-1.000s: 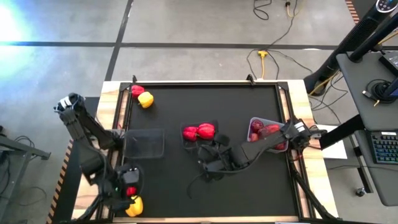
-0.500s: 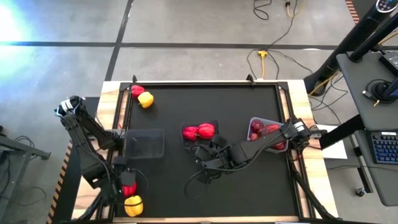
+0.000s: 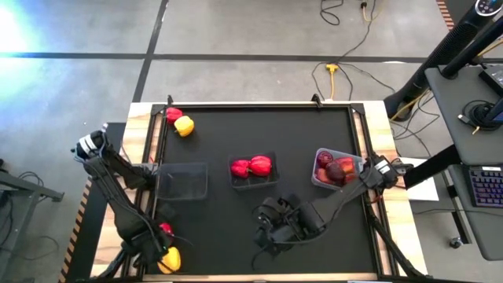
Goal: Sort produce into baskets
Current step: Put the red bell pepper into the right black bin
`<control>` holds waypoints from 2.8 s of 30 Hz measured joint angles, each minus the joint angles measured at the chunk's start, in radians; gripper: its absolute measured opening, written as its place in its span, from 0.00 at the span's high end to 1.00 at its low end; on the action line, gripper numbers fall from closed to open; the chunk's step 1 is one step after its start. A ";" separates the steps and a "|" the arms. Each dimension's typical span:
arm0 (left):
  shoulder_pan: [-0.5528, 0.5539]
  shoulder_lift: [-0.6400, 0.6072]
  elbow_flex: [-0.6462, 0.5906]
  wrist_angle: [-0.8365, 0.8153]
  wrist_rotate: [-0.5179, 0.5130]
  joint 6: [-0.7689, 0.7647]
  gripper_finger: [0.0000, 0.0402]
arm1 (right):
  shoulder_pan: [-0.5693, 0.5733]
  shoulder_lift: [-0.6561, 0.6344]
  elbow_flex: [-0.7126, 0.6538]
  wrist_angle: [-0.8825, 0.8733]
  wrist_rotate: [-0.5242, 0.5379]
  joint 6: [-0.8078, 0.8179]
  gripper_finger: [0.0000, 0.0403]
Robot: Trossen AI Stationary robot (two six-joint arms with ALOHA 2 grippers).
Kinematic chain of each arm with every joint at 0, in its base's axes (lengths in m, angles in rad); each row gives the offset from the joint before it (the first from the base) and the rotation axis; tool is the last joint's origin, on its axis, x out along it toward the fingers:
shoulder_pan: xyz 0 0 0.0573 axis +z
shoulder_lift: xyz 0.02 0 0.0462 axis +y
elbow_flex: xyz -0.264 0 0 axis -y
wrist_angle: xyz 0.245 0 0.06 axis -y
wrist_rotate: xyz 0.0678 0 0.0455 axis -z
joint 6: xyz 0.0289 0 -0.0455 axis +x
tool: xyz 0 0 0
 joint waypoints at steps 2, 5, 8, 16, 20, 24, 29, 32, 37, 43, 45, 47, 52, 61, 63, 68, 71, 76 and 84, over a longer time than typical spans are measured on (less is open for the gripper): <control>0.009 0.004 -0.009 0.012 0.002 0.015 0.02 | 0.005 0.000 -0.016 -0.001 0.000 0.020 0.06; 0.015 -0.001 -0.028 0.036 0.009 0.009 0.01 | 0.007 0.000 -0.031 -0.001 -0.002 0.034 0.06; 0.017 0.006 -0.045 0.050 0.032 0.006 0.01 | 0.007 0.000 -0.033 0.000 -0.002 0.024 0.06; 0.069 0.032 -0.071 0.099 0.022 -0.033 0.01 | 0.004 0.000 -0.033 0.001 -0.001 -0.008 0.06; 0.114 0.042 -0.073 0.106 0.008 -0.048 0.01 | 0.004 0.000 -0.033 -0.001 -0.001 -0.008 0.06; 0.142 0.062 -0.072 0.115 -0.012 -0.038 0.03 | 0.006 0.000 -0.033 -0.005 -0.003 -0.011 0.06; 0.171 0.071 -0.070 0.196 -0.016 -0.065 0.05 | 0.009 0.000 -0.033 -0.006 -0.007 -0.020 0.06; 0.183 0.071 -0.070 0.242 -0.022 -0.087 0.06 | 0.012 0.000 -0.033 -0.006 -0.008 -0.020 0.06; 0.195 0.071 -0.070 0.265 -0.099 -0.120 0.10 | 0.020 0.000 -0.033 -0.006 -0.008 -0.020 0.06; 0.251 0.072 -0.070 0.359 -0.241 -0.164 0.17 | 0.022 0.000 -0.033 -0.006 -0.008 -0.018 0.06; 0.277 0.072 -0.070 0.397 -0.256 -0.158 0.19 | 0.022 0.000 -0.033 -0.005 -0.008 -0.017 0.06; 0.302 0.072 -0.072 0.437 -0.265 -0.130 0.21 | 0.022 0.000 -0.033 0.001 -0.008 -0.019 0.06; 0.334 0.072 -0.076 0.506 -0.351 -0.079 0.24 | 0.026 0.012 -0.033 0.021 -0.008 -0.025 0.06; 0.377 0.130 -0.050 0.739 -0.388 0.051 0.19 | 0.061 0.064 -0.033 0.092 -0.088 -0.003 0.06; 0.379 0.158 -0.017 0.723 -0.388 0.113 0.15 | 0.073 0.076 -0.034 0.093 -0.086 0.024 0.06; 0.382 0.225 0.070 0.709 -0.391 0.360 0.09 | 0.110 0.075 -0.065 0.110 -0.038 0.161 0.06; 0.391 0.262 0.109 0.701 -0.385 0.535 0.08 | 0.138 0.076 -0.091 0.109 -0.026 0.236 0.06; 0.421 0.312 0.178 0.647 -0.378 0.751 0.08 | 0.187 0.076 -0.144 0.111 -0.026 0.402 0.06; 0.442 0.406 0.295 0.613 -0.305 0.992 0.08 | 0.244 0.076 -0.211 0.116 -0.026 0.610 0.06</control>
